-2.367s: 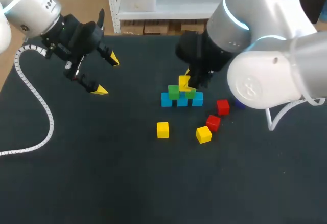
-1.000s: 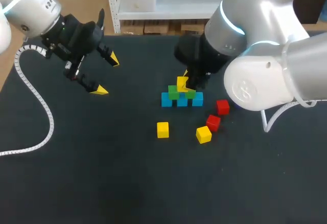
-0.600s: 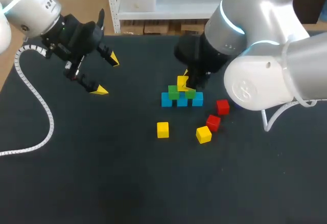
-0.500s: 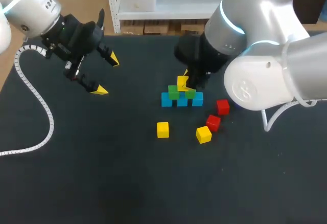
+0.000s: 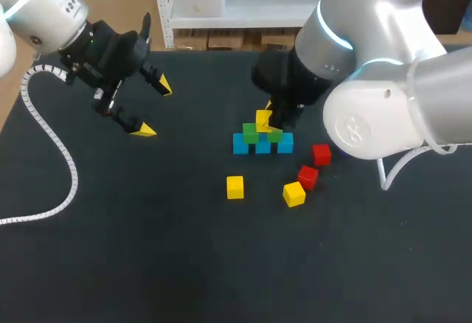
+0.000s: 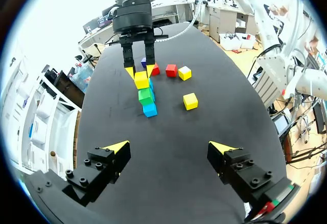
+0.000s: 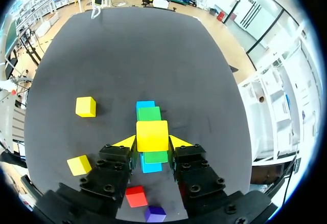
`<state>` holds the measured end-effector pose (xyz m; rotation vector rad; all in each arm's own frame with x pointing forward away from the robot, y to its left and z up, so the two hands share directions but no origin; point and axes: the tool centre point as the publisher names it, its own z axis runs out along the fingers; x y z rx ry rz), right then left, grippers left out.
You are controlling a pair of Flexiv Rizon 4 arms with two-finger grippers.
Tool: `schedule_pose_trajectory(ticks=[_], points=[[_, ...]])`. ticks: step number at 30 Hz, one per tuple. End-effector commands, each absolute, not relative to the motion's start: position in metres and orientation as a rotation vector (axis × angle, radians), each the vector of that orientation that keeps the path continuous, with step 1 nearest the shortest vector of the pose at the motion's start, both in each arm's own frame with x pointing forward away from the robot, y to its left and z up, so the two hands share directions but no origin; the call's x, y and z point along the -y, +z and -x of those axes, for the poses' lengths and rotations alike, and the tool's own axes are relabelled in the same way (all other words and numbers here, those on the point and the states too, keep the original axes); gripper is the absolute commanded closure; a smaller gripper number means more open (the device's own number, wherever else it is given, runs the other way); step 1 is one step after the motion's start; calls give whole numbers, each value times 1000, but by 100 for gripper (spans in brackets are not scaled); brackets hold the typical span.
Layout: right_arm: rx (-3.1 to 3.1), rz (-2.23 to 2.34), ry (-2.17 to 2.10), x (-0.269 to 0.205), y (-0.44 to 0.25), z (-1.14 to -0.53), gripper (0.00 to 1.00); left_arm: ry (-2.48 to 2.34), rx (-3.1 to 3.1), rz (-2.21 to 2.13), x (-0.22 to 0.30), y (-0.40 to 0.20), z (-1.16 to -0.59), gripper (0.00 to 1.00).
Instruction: Place the blue cubes, place green cubes on the blue cubes, place the yellow cubes on the green cubes, then place the red cubes on the yellow cubes, and place purple cube on the red cubes.
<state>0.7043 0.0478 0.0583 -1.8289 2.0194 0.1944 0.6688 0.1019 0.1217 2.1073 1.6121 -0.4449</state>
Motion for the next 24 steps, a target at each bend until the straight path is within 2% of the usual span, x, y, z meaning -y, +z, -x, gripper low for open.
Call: schedule_pose_trajectory(ticks=[1,5,11,24], points=[[-2020,1828,194,-48,58,-705,95,-445,-1609,-2108,-103,121,-669,0],[-2022,1829,194,-48,58,-706,91,-445,-1609,-2108,-103,121,-669,0],[-2023,1831,196,-48,57,-707,78,-445,-1609,-2108,-103,121,-669,0],[-2022,1833,199,-48,57,-708,74,-445,-1609,-2108,-103,121,-669,0]])
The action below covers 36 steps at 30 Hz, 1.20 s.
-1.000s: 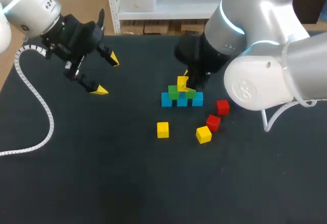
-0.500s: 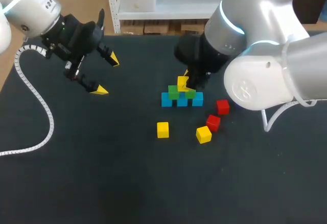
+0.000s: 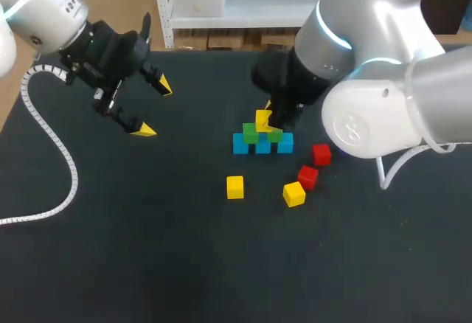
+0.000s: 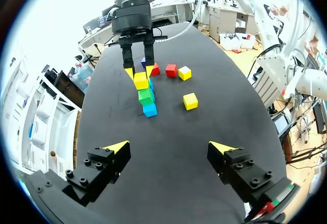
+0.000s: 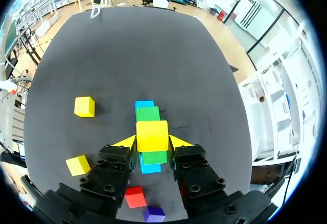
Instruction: Place the blue cubes, place green cubes on the blue cubes, place the yellow cubes on the green cubes, then place the red cubes on the yellow cubes, and place purple cube on the red cubes.
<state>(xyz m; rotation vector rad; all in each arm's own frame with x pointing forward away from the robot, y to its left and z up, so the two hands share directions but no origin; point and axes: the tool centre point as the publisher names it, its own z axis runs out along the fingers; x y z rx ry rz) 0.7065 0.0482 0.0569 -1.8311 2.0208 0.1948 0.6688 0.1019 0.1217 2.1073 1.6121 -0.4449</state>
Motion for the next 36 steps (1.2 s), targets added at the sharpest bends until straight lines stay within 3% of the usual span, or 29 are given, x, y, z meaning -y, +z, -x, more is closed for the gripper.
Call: schedule_pose_trajectory(ticks=[1,5,20,26,36], points=[[-2022,1833,200,-48,57,-708,72,-445,-1609,-2108,-103,121,-669,0],[-2022,1835,200,-49,57,-708,65,-445,-1609,-2108,-103,121,-669,0],[-2024,1835,202,-48,56,-710,62,-445,-1609,-2108,-103,121,-669,0],[-2022,1839,206,-48,55,-710,55,-445,-1609,-2108,-103,121,-669,0],[-2021,1839,206,-49,55,-710,55,-445,-1609,-2108,-103,121,-669,0]])
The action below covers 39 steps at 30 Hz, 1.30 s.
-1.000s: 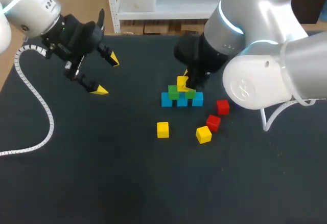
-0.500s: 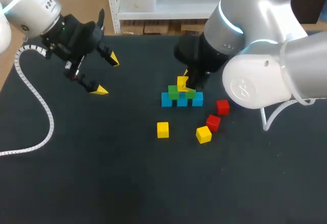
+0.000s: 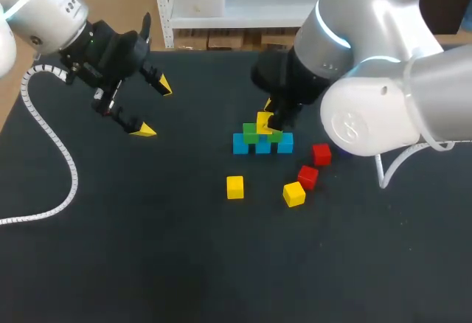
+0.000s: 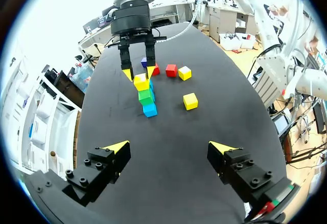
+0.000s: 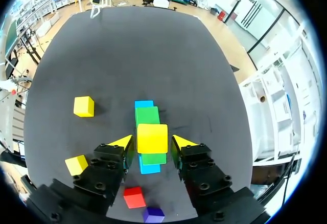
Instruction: Place the blue cubes, place green cubes on the blue cubes, place the yellow cubes on the green cubes, then place the red cubes on the yellow cubes, and place purple cube on the red cubes.
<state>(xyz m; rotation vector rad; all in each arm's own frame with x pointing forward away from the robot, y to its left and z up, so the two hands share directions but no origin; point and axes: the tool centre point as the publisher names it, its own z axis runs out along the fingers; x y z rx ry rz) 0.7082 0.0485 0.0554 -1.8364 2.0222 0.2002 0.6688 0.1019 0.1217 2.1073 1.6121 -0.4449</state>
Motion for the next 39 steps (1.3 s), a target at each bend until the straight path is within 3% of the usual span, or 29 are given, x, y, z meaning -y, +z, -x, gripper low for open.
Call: schedule_pose_trajectory(ticks=[1,6,20,39], points=[[-2021,1839,206,-49,55,-710,55,-445,-1609,-2108,-103,121,-669,0],[-2014,1845,211,-51,55,-710,61,-445,-1609,-2108,-103,121,-669,0],[-2002,1854,217,-54,55,-711,64,-445,-1609,-2108,-103,121,-669,0],[-1999,1862,219,-53,54,-713,48,-445,-1609,-2108,-103,121,-669,0]])
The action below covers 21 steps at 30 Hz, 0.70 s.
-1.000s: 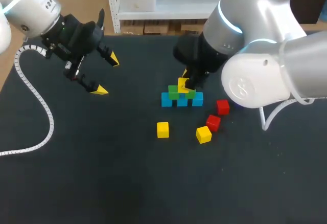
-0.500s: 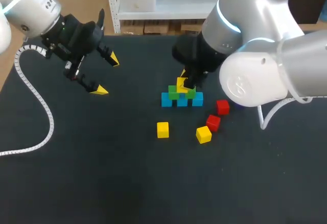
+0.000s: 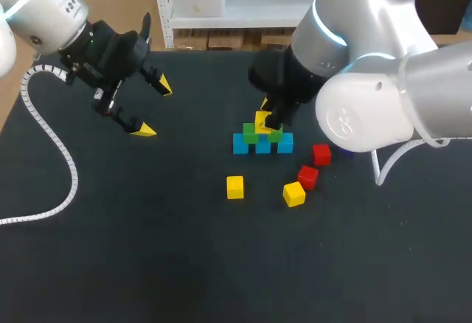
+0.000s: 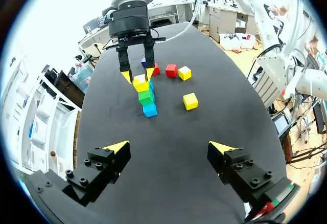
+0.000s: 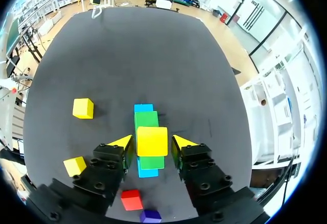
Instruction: Place the blue cubes, place green cubes on the blue cubes, place the yellow cubes on the green cubes, then place the red cubes on the yellow cubes, and place purple cube on the red cubes.
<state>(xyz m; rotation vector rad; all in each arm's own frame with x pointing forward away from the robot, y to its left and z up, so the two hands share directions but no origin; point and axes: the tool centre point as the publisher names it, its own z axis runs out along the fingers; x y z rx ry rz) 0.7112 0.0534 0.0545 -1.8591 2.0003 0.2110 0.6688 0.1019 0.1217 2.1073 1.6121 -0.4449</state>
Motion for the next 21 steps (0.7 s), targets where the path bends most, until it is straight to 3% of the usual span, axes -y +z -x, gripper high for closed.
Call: schedule_pose_trajectory(ticks=[1,3,11,21], points=[[-1998,1863,220,-54,55,-713,37,-445,-1609,-2108,-103,121,-669,0],[-1994,1861,220,-53,59,-711,22,-445,-1609,-2108,-103,121,-669,0],[-1934,1822,244,-29,91,-691,8,-445,-1609,-2108,-103,121,-669,0],[-1754,1923,340,6,119,-636,15,-445,-1609,-2108,-103,121,-669,0]])
